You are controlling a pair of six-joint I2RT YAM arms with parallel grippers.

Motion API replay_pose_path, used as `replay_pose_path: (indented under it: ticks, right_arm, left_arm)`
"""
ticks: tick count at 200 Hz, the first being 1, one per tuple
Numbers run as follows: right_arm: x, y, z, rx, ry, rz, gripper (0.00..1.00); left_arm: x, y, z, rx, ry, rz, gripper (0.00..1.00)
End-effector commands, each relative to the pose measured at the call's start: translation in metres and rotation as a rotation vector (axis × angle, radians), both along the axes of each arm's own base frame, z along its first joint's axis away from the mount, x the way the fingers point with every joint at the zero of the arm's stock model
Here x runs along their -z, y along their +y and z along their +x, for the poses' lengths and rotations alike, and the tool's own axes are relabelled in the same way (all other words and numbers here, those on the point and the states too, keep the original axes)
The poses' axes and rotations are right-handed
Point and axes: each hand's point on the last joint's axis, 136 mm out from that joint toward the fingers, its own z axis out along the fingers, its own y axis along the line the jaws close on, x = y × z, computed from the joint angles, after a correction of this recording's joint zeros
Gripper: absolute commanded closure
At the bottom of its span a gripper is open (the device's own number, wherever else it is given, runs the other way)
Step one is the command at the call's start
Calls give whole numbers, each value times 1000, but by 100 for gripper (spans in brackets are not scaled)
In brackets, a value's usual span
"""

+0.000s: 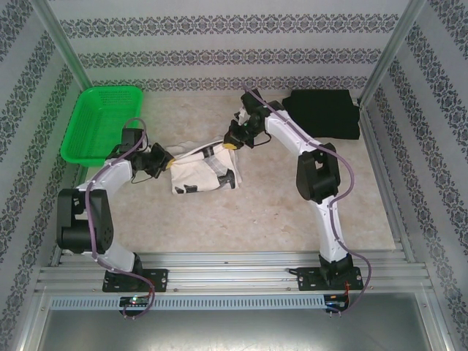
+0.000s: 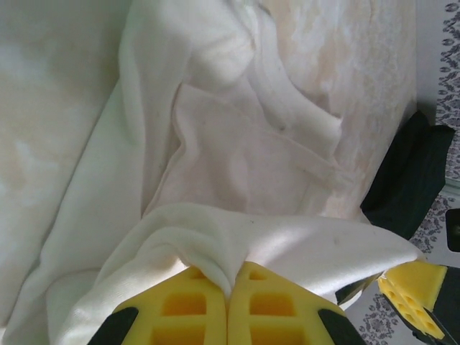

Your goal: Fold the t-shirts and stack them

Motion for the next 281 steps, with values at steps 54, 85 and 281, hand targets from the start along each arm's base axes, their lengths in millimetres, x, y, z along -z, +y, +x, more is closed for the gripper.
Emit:
replay_pose_path:
  ticks: [54, 85, 281]
  right_arm:
    - [9, -12, 46, 45, -15, 18, 100]
    - [19, -10, 57, 61, -8, 33, 97]
    - [-107, 0, 53, 102, -282, 287, 75]
  left_arm:
    - [-8, 19, 50, -4, -91, 29, 100]
    - [6, 22, 59, -1, -65, 37, 100]
    - [-98, 0, 66, 169, -247, 241, 43]
